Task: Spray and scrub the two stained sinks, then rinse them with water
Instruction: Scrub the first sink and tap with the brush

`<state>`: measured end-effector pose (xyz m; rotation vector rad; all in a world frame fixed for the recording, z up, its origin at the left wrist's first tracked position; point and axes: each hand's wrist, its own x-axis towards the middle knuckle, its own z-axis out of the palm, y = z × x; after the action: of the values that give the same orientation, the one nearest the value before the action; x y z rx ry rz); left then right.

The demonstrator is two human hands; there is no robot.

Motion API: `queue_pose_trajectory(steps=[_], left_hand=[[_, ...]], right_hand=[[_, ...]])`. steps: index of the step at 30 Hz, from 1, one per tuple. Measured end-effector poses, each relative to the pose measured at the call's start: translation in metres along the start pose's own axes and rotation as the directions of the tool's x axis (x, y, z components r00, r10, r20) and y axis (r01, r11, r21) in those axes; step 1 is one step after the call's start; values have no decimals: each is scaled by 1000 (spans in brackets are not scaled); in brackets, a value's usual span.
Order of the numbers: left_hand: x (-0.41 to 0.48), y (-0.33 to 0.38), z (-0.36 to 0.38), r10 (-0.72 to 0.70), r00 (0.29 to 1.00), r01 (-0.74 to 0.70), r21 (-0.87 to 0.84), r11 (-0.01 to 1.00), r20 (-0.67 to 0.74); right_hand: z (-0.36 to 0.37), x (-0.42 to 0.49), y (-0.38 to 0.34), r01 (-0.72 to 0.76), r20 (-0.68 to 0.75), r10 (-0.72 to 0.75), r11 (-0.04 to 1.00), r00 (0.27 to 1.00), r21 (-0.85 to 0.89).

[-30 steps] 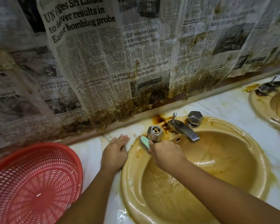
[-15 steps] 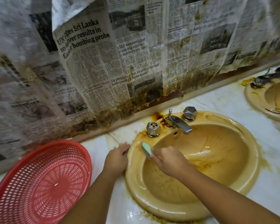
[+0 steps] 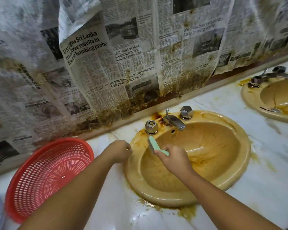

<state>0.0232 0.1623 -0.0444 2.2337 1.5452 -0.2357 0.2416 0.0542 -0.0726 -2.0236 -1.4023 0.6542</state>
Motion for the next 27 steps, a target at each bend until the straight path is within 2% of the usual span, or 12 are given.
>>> queue_pose_trajectory(steps=[3,7,10,12,21,27], left_hand=[[-4,25,-9,71,997,-71,-57,996,13],[-6,56,-16,101,988,-78,-185,980,117],[-8,79,-23,85,972,8,-394,919,217],[-11,95,-25,74,964,58,-474,879,255],[-27,189,-17,-33,938,270,-664,697,346],[-39,248,8,-185,934,356,-797,487,305]], right_hand=[[-8,-4,3,-29,-36,31,998,999,58],[-23,-11,6,-38,-63,47,989,997,146],[-38,-14,8,-36,-71,50,983,996,179],[-50,-14,11,-25,-79,42,980,996,197],[-119,-11,43,-3,-24,13,926,1000,379],[-155,-4,73,26,8,-32,920,999,390]])
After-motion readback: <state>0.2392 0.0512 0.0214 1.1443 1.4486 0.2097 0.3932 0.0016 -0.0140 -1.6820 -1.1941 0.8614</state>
